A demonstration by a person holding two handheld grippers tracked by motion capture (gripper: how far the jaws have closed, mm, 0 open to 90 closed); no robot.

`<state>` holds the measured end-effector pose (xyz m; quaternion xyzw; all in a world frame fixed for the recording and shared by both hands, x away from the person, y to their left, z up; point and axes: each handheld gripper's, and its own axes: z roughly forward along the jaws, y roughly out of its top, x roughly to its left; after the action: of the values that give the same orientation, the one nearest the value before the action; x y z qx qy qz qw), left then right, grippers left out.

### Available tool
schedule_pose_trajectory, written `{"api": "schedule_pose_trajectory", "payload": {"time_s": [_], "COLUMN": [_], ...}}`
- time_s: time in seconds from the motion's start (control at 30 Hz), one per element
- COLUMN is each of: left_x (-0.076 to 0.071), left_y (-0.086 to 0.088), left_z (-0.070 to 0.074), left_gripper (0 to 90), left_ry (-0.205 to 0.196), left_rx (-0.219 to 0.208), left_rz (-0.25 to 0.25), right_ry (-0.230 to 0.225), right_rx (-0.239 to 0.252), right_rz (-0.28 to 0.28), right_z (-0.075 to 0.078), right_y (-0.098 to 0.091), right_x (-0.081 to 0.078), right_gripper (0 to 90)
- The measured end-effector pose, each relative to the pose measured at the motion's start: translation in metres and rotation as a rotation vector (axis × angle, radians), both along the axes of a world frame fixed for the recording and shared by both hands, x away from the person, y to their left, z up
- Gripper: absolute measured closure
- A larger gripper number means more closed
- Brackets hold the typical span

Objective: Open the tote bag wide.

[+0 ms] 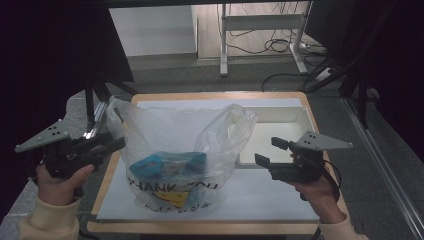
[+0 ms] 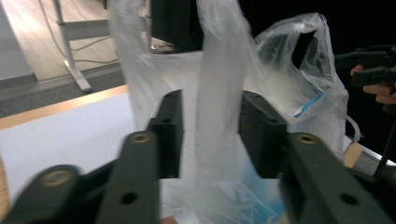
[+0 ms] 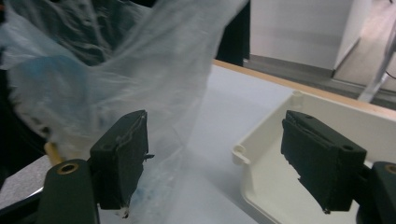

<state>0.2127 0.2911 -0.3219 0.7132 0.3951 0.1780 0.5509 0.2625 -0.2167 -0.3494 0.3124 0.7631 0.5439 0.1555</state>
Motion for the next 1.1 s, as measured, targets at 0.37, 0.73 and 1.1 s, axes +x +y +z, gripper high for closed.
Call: {"api": "schedule_pose_trajectory", "payload": {"time_s": [0.37, 0.73, 1.1], "left_x": [0.004, 0.004, 0.005], "left_y": [0.0, 0.004, 0.003], "left_z": [-0.009, -0.016, -0.019], "left_gripper": [83.7, 85.7, 87.2], "left_ry": [0.006, 0.014, 0.015], "left_rx": [0.0, -0.015, -0.017], "left_rz": [-0.023, -0.02, -0.017], "right_ry": [0.022, 0.048, 0.04], "right_rx": [-0.022, 0.022, 0.052], "right_rz": [0.078, 0.137, 0.157], "right_z": [0.013, 0.019, 0.021], "right_y": [0.04, 0.075, 0.081], "right_x": [0.013, 0.029, 0.037], "right_gripper": [22.0, 27.7, 69.0]}}
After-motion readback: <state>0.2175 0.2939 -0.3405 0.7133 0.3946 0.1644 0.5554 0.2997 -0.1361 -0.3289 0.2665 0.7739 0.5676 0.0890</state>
